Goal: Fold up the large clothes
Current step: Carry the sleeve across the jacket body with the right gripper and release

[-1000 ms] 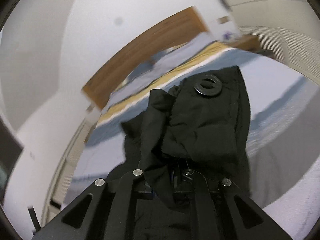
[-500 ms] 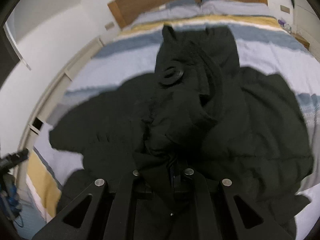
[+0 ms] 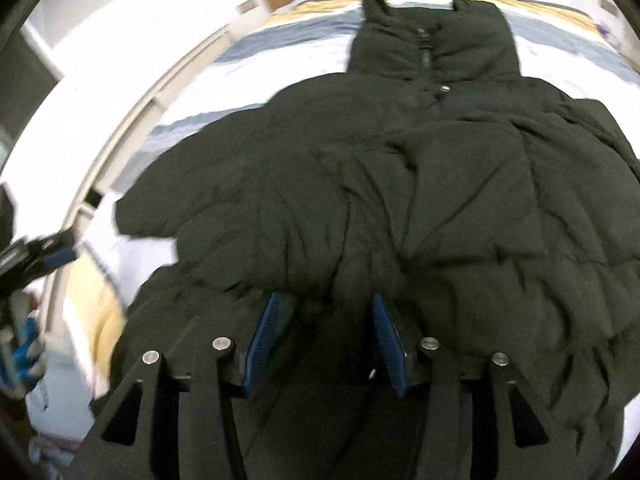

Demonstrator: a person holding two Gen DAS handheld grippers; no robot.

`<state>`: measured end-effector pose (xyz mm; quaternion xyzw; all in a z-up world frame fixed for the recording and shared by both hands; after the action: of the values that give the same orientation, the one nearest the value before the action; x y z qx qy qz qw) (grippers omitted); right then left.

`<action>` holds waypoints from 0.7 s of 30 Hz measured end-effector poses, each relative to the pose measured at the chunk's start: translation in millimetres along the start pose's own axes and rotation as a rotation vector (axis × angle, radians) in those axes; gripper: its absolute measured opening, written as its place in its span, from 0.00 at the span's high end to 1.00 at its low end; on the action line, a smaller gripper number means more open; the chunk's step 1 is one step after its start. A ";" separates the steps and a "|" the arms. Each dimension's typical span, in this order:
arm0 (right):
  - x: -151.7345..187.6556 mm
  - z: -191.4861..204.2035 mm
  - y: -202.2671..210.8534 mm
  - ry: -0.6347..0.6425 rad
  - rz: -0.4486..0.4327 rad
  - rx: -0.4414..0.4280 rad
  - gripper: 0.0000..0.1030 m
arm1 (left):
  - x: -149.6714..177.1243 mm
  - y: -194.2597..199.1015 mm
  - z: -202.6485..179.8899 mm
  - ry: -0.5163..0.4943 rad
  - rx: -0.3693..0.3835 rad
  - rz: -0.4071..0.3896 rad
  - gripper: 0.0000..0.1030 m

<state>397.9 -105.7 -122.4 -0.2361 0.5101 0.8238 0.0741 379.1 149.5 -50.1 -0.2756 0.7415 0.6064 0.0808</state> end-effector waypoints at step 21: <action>-21.1 -187.0 12.5 -0.086 -0.016 0.345 0.31 | 44.2 -190.2 -236.1 -0.344 0.052 0.132 0.05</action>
<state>470.5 -272.7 -171.3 -0.1885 0.6384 0.7327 0.1418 489.2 -108.5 -173.4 -0.1162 0.7486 0.6293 0.1735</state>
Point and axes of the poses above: each gripper's, at about its wrist camera, not at the fingertips, and y roughly against the way its jaws point, z to its left, x to its underside, the point moved 5 cm from there along -y, roughly the way its jaws point, and after that the axes turned 2 degrees about -z, right-handed, at the moved point
